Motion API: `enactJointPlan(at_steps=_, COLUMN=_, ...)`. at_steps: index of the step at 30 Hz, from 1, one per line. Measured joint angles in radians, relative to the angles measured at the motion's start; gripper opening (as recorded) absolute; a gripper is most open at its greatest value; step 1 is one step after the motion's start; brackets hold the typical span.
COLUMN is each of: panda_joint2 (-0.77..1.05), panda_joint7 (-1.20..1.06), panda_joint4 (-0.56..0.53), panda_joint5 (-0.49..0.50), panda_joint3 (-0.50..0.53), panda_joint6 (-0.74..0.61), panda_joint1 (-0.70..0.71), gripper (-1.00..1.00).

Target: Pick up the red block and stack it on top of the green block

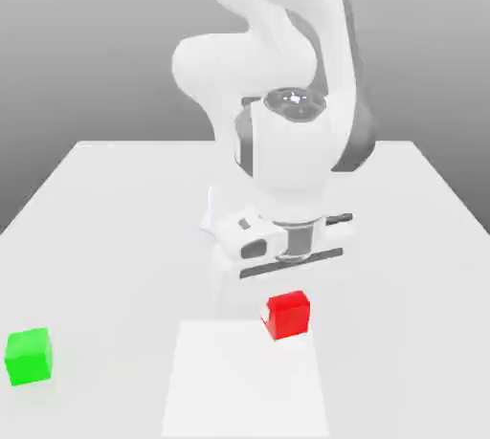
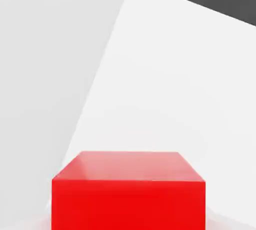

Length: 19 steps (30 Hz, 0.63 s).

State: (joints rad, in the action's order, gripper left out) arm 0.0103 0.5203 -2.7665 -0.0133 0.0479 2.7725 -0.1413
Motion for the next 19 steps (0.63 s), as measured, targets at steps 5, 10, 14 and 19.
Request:
enactJointPlan(at_steps=5, panda_joint2=0.044, panda_joint7=-0.117, panda_joint4=0.113, panda_joint5=-0.032, panda_joint3=0.138, panda_joint6=-0.075, panda_joint1=0.229, gripper=-1.0)
enactJointPlan(at_steps=10, panda_joint2=0.112, panda_joint7=-0.259, panda_joint4=0.272, panda_joint5=-0.065, panda_joint3=0.249, panda_joint6=-0.167, panda_joint1=0.427, gripper=-1.0)
enactJointPlan(at_steps=14, panda_joint2=0.24, panda_joint7=-0.348, panda_joint4=0.322, panda_joint5=-0.148, panda_joint3=0.241, panda_joint6=-0.093, panda_joint1=0.487, gripper=-1.0)
enactJointPlan(at_steps=19, panda_joint2=0.294, panda_joint7=-0.375, panda_joint4=0.327, panda_joint5=-0.183, panda_joint3=0.216, panda_joint6=-0.046, panda_joint1=0.51, gripper=1.0)
